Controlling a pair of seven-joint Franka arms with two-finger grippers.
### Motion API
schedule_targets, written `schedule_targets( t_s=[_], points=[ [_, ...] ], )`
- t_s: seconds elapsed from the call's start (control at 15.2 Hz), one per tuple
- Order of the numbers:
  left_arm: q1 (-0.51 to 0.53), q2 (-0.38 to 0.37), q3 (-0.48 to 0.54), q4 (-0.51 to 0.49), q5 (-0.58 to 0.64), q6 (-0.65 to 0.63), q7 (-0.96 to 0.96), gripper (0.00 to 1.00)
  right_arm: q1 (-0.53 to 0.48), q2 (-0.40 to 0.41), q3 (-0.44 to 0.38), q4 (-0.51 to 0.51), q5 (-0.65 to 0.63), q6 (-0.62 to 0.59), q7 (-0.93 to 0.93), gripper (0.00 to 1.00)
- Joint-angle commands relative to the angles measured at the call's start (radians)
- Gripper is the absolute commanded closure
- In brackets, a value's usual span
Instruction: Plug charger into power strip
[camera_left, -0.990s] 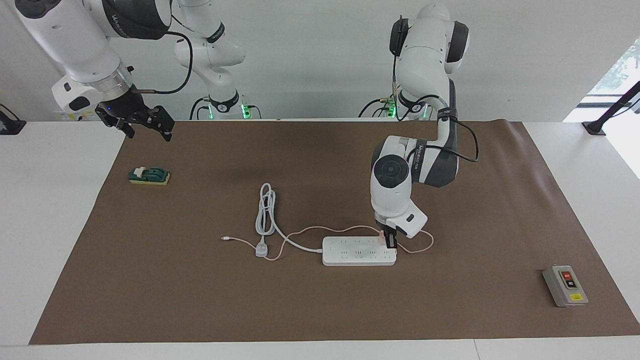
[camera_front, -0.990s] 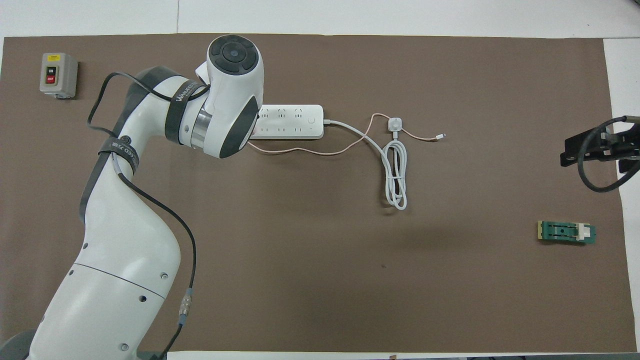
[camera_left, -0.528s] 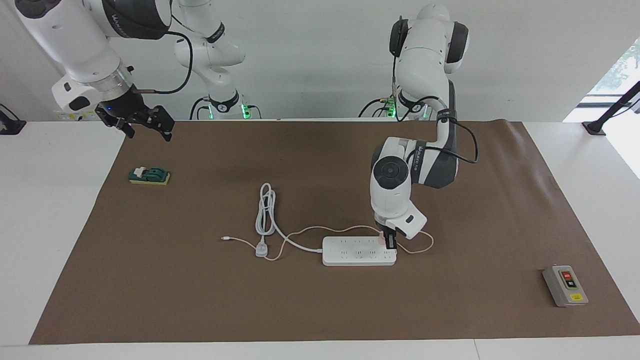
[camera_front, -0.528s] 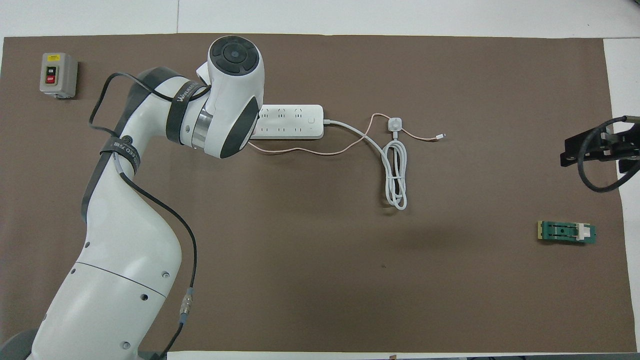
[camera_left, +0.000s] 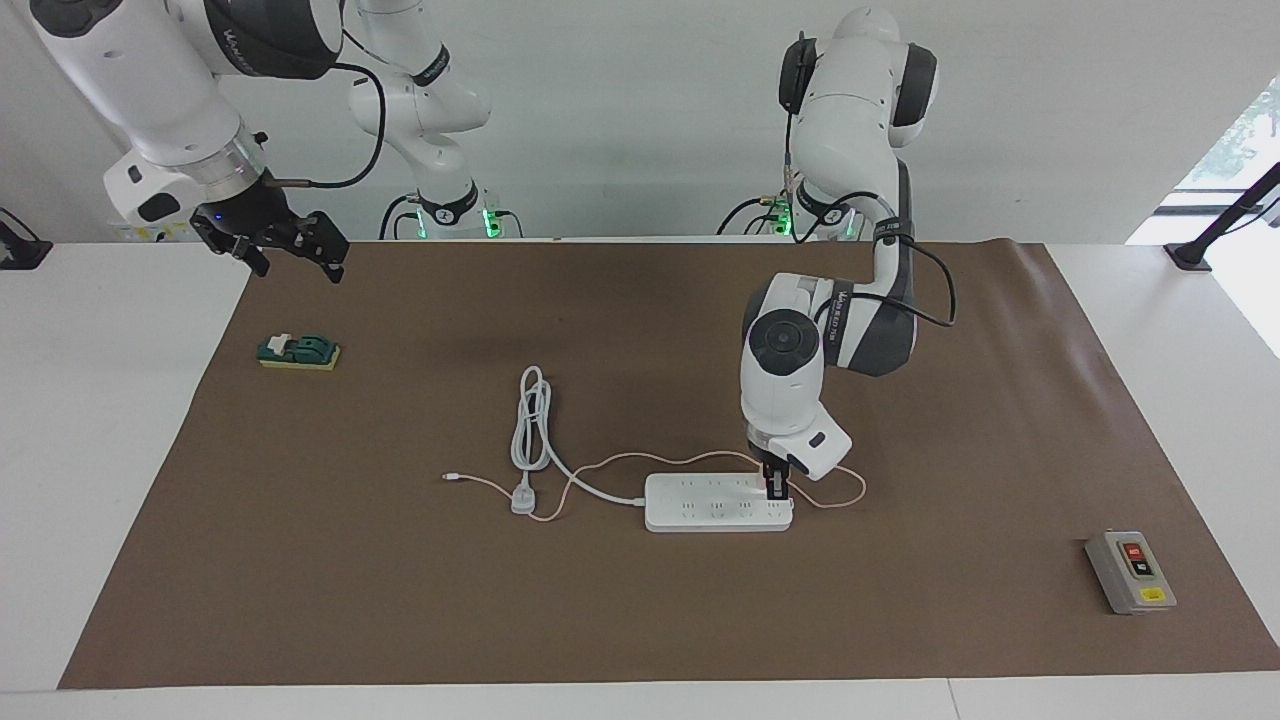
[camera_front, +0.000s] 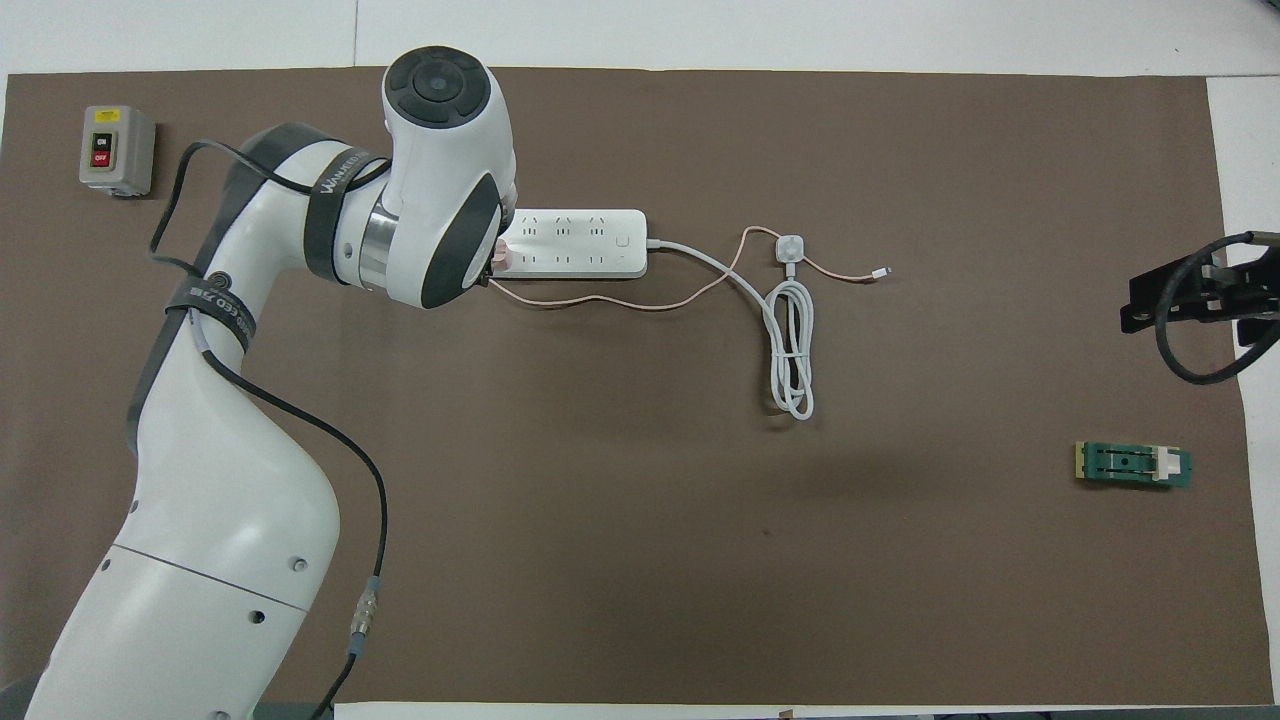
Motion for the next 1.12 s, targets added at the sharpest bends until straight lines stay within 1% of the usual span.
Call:
schedule_targets(
  t_s=[0.0,0.2,0.33,0.46,0.59,0.66,0.79,1.06],
  points=[
    [0.035,-0.104,0.003,-0.003,-0.022,-0.075,0.053,0.05,-0.005,-0.014,0.002,-0.013,-0.001,-0.008,-0.024,0.0],
    [0.081,-0.17,0.006,-0.003,-0.021,-0.136,0.17,0.06,-0.005,-0.014,0.002,-0.013,-0.001,-0.008,-0.024,0.0],
    [0.124,-0.217,0.004,-0.001,-0.019,-0.169,0.294,0.07,-0.005,-0.014,0.002,-0.013,-0.001,-0.008,-0.024,0.0],
    [0.176,-0.257,0.004,-0.001,-0.013,-0.196,0.482,0.07,-0.005,-0.014,0.002,-0.013,-0.003,-0.008,-0.024,0.0],
    [0.228,-0.305,0.004,-0.001,0.004,-0.232,0.74,0.07,-0.005,-0.014,0.002,-0.013,-0.001,-0.008,-0.024,0.0],
    [0.25,-0.326,0.004,-0.003,0.016,-0.238,0.821,0.08,-0.005,-0.014,0.002,-0.013,-0.001,-0.008,-0.023,0.0],
    [0.282,-0.346,0.006,-0.003,0.024,-0.239,0.946,0.09,-0.005,-0.014,0.002,-0.013,-0.001,-0.008,-0.023,0.0],
    [0.388,-0.408,0.009,-0.003,0.036,-0.25,1.149,0.09,-0.005,-0.014,0.002,-0.013,-0.001,-0.008,-0.024,0.0]
  ],
)
